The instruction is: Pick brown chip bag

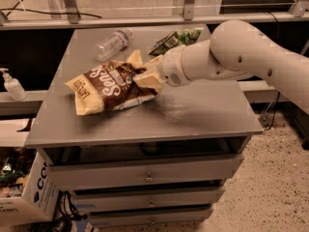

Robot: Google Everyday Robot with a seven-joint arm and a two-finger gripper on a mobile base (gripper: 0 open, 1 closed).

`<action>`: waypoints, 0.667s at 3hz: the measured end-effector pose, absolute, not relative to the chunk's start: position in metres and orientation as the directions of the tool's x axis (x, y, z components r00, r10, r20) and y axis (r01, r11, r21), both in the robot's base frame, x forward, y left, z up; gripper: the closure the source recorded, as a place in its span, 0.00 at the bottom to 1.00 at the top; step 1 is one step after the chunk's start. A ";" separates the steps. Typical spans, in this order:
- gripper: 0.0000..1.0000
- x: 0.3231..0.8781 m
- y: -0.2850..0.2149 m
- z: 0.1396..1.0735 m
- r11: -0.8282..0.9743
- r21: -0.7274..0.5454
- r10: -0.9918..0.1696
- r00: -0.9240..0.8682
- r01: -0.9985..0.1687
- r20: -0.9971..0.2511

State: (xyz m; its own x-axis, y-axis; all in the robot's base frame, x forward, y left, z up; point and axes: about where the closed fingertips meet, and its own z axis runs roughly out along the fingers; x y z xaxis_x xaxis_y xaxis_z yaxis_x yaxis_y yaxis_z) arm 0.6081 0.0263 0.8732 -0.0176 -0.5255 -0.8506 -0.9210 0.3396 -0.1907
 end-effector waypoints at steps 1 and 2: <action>1.00 0.604 0.020 0.892 0.358 -0.171 -0.475 -0.022 -0.918 -0.880; 1.00 0.601 0.010 0.910 0.392 -0.111 -0.399 -0.060 -0.913 -0.915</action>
Offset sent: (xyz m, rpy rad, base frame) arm -0.0093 -0.0338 0.0581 0.2469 0.0698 -0.0737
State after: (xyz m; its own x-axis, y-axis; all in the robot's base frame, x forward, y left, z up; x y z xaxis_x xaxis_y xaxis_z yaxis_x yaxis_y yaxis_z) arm 0.6007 0.0103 0.9098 -0.0599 -0.3990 -0.9150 -0.9134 0.3916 -0.1110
